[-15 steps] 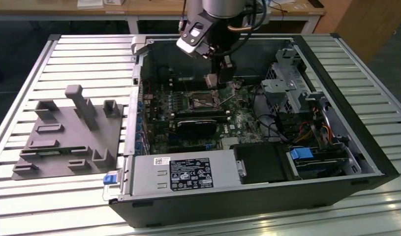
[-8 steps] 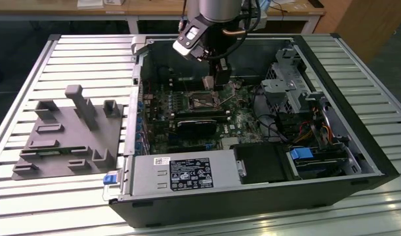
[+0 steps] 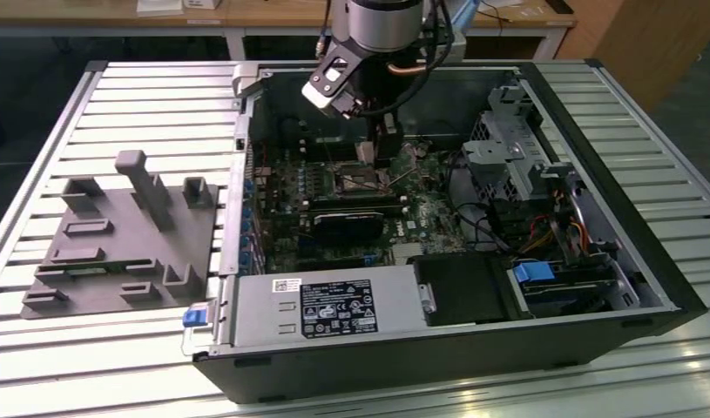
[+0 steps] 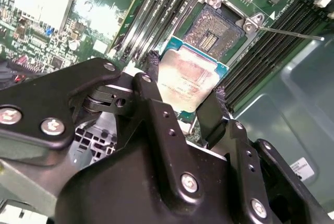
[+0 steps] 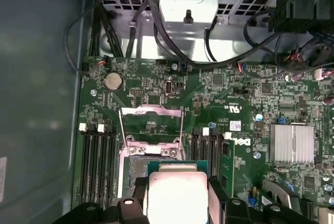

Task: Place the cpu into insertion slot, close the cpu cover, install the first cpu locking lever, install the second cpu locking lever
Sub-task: 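Place the cpu into insertion slot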

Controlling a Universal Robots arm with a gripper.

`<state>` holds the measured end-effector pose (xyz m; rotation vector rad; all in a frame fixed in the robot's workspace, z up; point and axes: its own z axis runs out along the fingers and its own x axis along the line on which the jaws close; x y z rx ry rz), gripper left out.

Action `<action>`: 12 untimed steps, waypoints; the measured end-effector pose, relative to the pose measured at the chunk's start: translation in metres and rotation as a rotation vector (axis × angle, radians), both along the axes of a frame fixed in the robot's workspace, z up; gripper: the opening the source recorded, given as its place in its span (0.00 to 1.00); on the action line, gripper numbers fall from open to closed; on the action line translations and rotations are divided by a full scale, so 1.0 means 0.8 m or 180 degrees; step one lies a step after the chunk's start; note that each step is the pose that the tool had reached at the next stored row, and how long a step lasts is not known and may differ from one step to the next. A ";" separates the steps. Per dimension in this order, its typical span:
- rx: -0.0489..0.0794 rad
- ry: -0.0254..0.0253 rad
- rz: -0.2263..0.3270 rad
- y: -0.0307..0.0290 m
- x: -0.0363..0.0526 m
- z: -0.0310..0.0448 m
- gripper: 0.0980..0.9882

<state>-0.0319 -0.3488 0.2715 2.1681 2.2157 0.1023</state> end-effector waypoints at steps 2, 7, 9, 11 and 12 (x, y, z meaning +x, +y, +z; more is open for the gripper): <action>0.0000 0.0000 -0.0012 0.0000 0.000 -0.0024 0.49; -0.0001 0.0000 -0.0037 0.0000 -0.002 -0.0070 0.49; -0.0001 0.0000 -0.0045 0.0000 -0.002 -0.0102 0.49; 0.0000 0.0000 -0.0049 0.0001 -0.002 -0.0145 0.49; -0.0001 0.0000 -0.0049 0.0001 -0.002 -0.0167 0.49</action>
